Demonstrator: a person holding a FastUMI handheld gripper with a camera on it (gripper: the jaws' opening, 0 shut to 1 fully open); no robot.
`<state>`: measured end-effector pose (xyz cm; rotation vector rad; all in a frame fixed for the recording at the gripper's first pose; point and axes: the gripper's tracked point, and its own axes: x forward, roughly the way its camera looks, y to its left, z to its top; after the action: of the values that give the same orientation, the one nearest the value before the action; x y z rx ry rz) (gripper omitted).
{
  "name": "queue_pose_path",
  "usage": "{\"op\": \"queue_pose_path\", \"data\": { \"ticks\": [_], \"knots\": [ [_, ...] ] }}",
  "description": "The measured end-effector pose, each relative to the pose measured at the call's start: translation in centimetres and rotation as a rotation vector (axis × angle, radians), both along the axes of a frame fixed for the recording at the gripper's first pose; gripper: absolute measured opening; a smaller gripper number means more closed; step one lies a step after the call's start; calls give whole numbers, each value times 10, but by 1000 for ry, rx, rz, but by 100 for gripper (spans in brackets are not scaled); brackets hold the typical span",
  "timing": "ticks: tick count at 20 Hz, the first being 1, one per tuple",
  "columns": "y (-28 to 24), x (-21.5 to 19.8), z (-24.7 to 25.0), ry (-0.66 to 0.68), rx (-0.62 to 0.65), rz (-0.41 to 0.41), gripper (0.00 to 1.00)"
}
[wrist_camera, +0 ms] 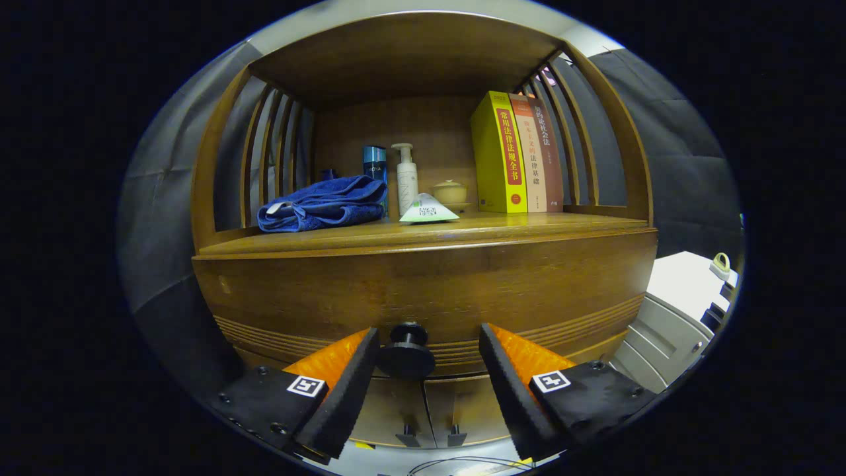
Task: Pull open the drawer, take out the items inside it, and place them on the countertop above the cabinet.
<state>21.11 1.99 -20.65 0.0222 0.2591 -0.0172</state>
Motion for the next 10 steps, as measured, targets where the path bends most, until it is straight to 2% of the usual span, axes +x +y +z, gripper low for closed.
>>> {"op": "queue_pose_path", "data": {
  "ticks": [5, 10],
  "knots": [
    [-8, -61, 48, -53, -23, -13, 99],
    [-22, -132, 122, -153, -36, -5, 99]
  ]
}}
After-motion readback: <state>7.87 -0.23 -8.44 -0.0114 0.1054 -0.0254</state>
